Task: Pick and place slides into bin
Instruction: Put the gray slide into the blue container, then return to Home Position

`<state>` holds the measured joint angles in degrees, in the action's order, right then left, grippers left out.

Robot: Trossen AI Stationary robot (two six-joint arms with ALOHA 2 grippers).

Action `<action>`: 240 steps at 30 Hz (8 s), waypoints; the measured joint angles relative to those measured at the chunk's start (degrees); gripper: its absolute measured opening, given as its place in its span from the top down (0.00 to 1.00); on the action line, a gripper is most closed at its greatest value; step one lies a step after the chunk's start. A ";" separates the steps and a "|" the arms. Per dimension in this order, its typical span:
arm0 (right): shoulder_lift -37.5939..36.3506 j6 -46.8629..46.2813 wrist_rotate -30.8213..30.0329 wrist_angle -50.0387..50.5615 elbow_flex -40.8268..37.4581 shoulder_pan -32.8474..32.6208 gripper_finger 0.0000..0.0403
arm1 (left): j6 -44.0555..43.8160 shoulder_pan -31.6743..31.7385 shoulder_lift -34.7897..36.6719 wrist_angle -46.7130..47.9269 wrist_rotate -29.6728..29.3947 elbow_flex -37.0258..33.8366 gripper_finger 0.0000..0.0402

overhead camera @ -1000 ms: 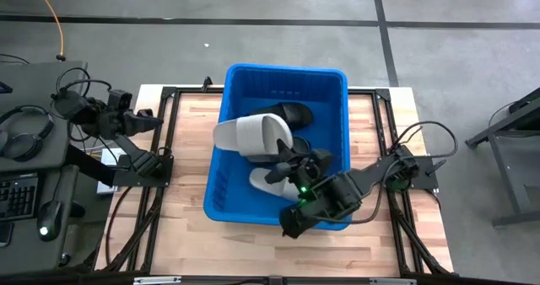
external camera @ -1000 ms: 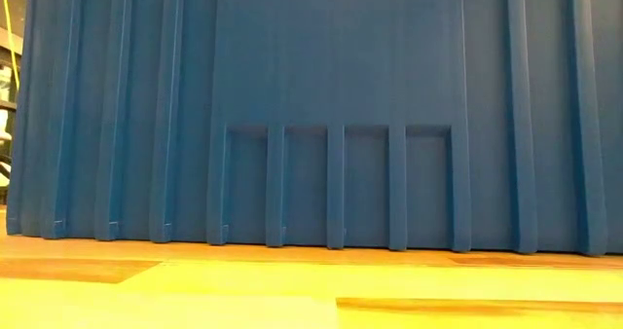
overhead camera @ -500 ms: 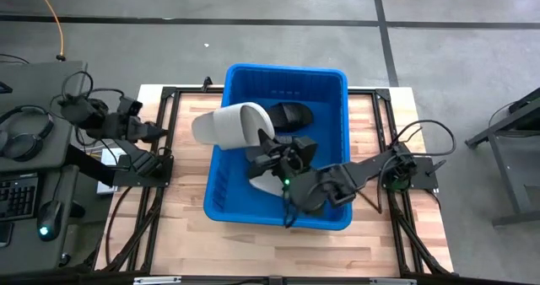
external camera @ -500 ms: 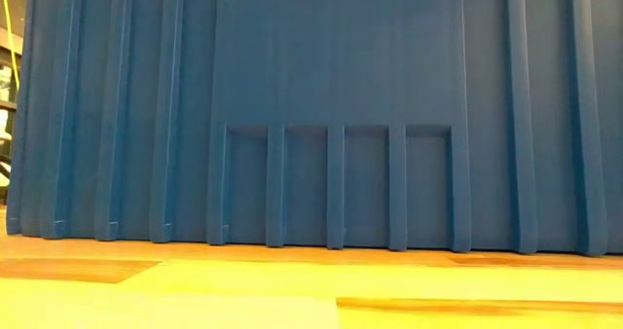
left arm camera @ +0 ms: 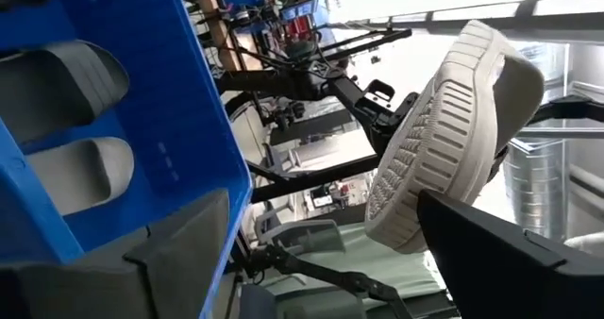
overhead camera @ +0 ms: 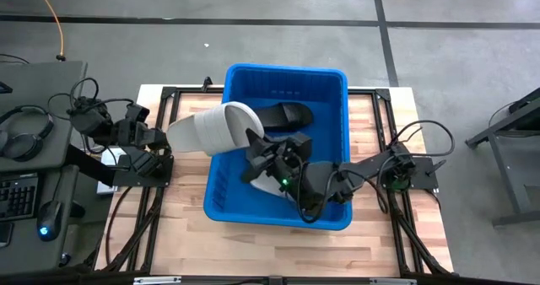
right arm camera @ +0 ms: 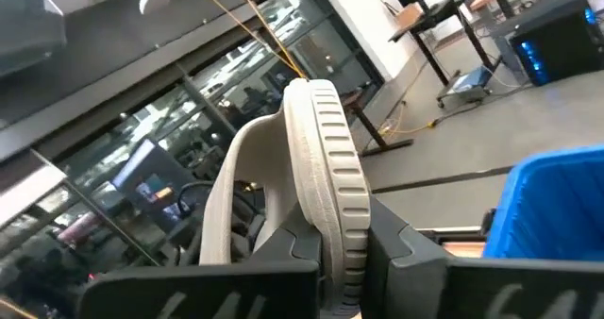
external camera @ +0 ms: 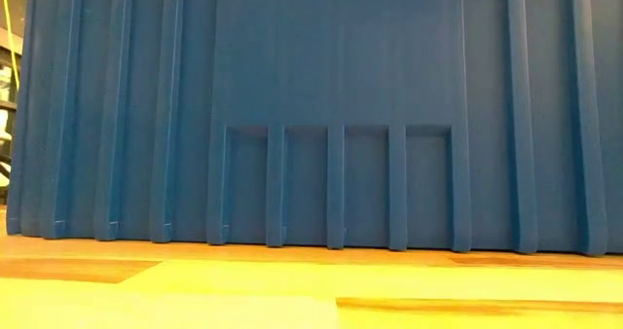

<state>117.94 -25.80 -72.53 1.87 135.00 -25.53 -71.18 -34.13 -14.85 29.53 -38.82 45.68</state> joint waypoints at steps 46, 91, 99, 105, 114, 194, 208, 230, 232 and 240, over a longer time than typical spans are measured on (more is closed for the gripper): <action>1.46 -4.98 9.60 -1.93 -2.10 3.26 0.99 | 7.16 -0.02 -1.82 -4.38 -0.69 0.65 0.76; -11.82 -3.77 -2.65 43.11 -2.06 -10.17 0.46 | 11.77 15.19 -32.98 -6.63 18.91 5.13 0.91; -16.17 -18.76 -3.52 62.47 -2.01 -11.87 0.47 | 13.98 33.63 -42.84 -23.41 42.23 5.29 0.91; -17.73 -19.92 -8.45 65.08 -2.01 -14.36 0.47 | 11.62 41.43 -49.55 -21.72 53.40 5.24 0.91; -17.69 -19.20 -10.23 66.38 -2.03 -14.72 0.46 | 10.66 40.95 -60.61 -20.48 57.55 5.22 0.91; -17.47 -28.33 -3.83 84.06 -2.05 -14.77 0.46 | 26.48 40.74 -68.06 29.33 31.81 36.26 0.09; -17.91 -40.84 -3.25 88.10 -2.05 -13.52 0.46 | 50.82 32.97 -51.43 -14.99 45.15 33.68 0.09; -12.04 -48.60 -1.22 85.52 -2.07 -10.64 0.47 | 48.19 31.50 -10.81 -16.48 42.20 1.91 0.09; -11.35 -49.00 -2.82 81.62 -3.10 -11.00 0.47 | 49.24 31.50 -7.40 -11.28 41.88 1.85 0.09; -10.44 -53.00 -5.01 54.63 -23.50 -9.47 0.46 | 49.76 31.50 1.16 -6.28 36.61 0.72 0.09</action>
<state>107.49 -78.79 -77.54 56.49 111.50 -34.99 -21.42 -2.63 -13.69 23.25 -2.21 46.40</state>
